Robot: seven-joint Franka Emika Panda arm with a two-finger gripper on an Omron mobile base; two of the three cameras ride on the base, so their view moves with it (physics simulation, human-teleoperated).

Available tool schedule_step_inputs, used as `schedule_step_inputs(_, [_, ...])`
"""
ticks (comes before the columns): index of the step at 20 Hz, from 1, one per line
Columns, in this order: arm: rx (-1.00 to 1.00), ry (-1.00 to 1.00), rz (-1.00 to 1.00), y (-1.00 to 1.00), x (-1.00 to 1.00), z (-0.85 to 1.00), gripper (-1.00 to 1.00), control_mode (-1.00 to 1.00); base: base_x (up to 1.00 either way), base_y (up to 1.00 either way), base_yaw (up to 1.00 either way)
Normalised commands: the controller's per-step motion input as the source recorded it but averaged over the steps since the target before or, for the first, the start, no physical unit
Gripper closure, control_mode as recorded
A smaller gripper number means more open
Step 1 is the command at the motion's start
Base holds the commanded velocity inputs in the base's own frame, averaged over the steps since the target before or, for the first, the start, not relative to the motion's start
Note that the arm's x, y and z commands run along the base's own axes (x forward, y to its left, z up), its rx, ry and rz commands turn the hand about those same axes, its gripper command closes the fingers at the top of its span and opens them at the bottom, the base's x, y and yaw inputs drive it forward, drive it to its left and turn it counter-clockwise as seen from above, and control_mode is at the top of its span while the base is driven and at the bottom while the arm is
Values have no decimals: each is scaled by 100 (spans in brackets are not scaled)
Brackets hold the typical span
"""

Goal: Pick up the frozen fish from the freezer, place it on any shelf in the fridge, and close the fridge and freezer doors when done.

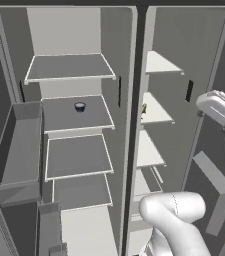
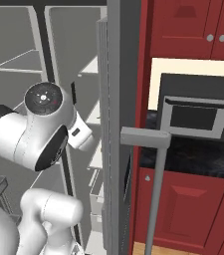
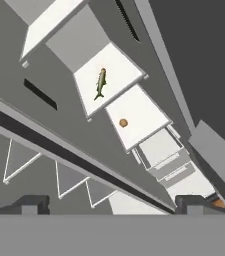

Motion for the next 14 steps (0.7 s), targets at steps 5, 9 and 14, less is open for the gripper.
schedule_step_inputs(5, [0, -2, -4, 2, 56, -46, -100, -100, 0, 0, 0])
schedule_step_inputs(9, [0, -3, -3, 0, 67, -21, -100, -100, 0, 0, 0])
schedule_step_inputs(14, [0, 0, -4, 0, 81, -1, -100, -100, 0, 0, 0])
